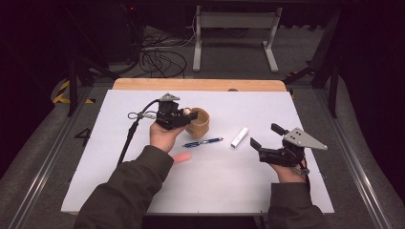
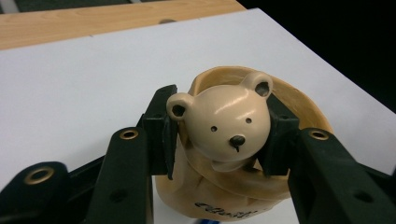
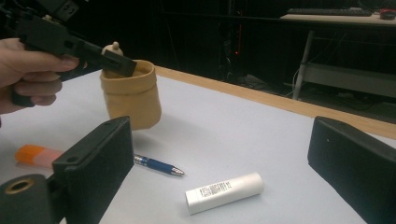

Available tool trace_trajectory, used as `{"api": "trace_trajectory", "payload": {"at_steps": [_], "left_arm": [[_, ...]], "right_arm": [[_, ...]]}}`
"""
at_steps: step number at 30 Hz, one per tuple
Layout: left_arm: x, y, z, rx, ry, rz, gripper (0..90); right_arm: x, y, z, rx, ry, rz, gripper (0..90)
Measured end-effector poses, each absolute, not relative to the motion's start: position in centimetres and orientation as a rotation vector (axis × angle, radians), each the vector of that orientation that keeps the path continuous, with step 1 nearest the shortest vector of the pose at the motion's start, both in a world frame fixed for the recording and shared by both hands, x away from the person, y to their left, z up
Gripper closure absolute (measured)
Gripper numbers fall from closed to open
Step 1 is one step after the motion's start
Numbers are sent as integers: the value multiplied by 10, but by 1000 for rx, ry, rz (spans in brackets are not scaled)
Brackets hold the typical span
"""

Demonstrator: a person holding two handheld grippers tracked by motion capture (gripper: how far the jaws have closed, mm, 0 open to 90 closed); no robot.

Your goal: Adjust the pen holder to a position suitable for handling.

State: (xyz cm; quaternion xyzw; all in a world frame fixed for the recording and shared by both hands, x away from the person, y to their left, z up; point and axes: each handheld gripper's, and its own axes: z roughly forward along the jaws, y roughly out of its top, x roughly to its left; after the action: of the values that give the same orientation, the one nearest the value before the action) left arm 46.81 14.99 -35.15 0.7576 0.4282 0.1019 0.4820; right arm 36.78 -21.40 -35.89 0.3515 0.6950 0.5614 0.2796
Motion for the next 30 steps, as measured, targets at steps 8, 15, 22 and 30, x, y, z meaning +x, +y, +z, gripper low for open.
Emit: {"api": "trace_trajectory", "payload": {"at_steps": [8,15,22,30], "left_arm": [[436,135,-364,1898,957,172,613],[415,128,-378,1872,935,102,614],[401,126,-387,1852,907,108,615],[388,130,-399,1795,904,139,615]], "right_arm": [[367,-210,-359,935,1873,1505,77],[368,-209,-360,933,1880,1504,77],[368,-208,-361,932,1883,1500,77],[368,-207,-361,927,1890,1502,77]]}}
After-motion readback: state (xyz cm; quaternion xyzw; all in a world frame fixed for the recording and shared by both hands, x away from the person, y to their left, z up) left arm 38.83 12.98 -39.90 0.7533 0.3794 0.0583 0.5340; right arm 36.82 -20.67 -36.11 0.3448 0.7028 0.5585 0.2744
